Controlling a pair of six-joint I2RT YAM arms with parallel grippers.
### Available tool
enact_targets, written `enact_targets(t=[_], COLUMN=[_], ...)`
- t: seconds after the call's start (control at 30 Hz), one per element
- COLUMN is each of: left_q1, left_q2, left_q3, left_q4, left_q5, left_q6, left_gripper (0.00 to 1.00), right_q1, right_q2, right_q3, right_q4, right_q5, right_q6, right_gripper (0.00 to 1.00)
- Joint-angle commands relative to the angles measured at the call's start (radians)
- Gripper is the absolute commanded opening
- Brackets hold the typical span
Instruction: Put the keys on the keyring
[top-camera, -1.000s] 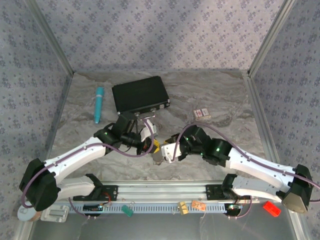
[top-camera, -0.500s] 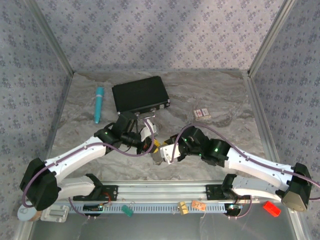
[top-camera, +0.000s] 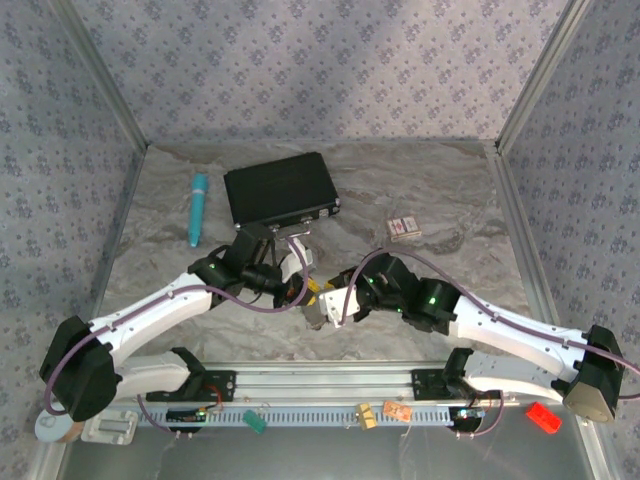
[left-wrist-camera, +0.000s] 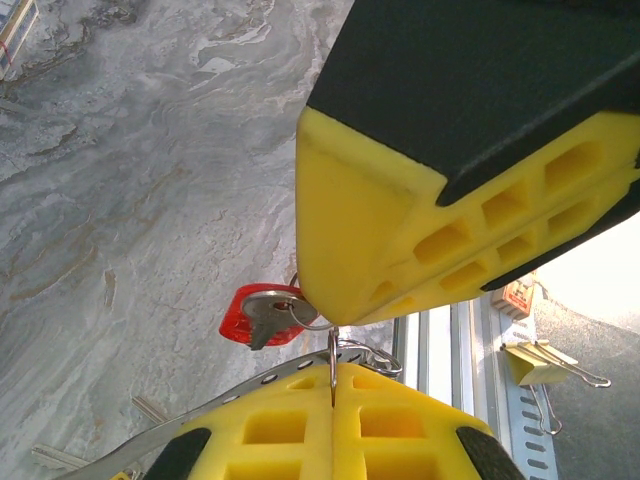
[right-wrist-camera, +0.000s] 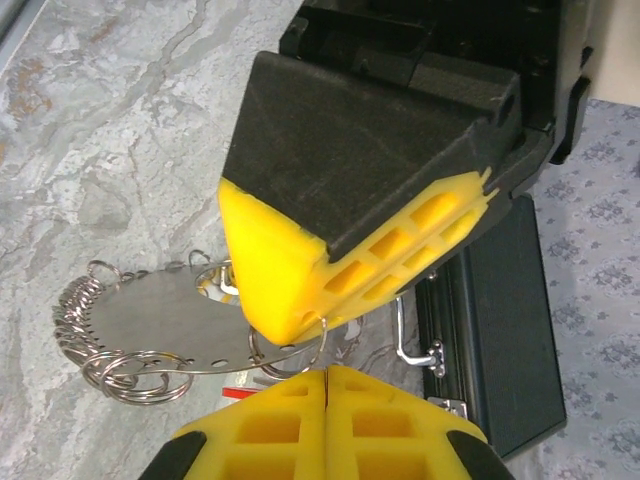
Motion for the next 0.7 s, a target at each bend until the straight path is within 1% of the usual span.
enact_targets(t=[0.0,0.27,0.67], left_q1=[0.009,0.011,0.015], left_q2=[0.009,0.007,0.003], left_q3=[0.037,0.036,0.035], left_q4=[0.009,0.013,0.025], left_q5=[0.014,0.007,-0.005], left_q6=[-0.012,-0.016,-0.031], left_gripper=[0.00,0.00,0.00], right_q1=[0.008,0.008,0.013], right_q2=[-0.006,-0.002,0.000], right_q3=[0.008,0.013,0.016], right_q4=[0.022,-0.027,-0.051], right_q5=[0.007,-0.019,-0.046], right_q6=[-0.006,-0.014,-0.020], right_gripper=[0.00,0.00,0.00])
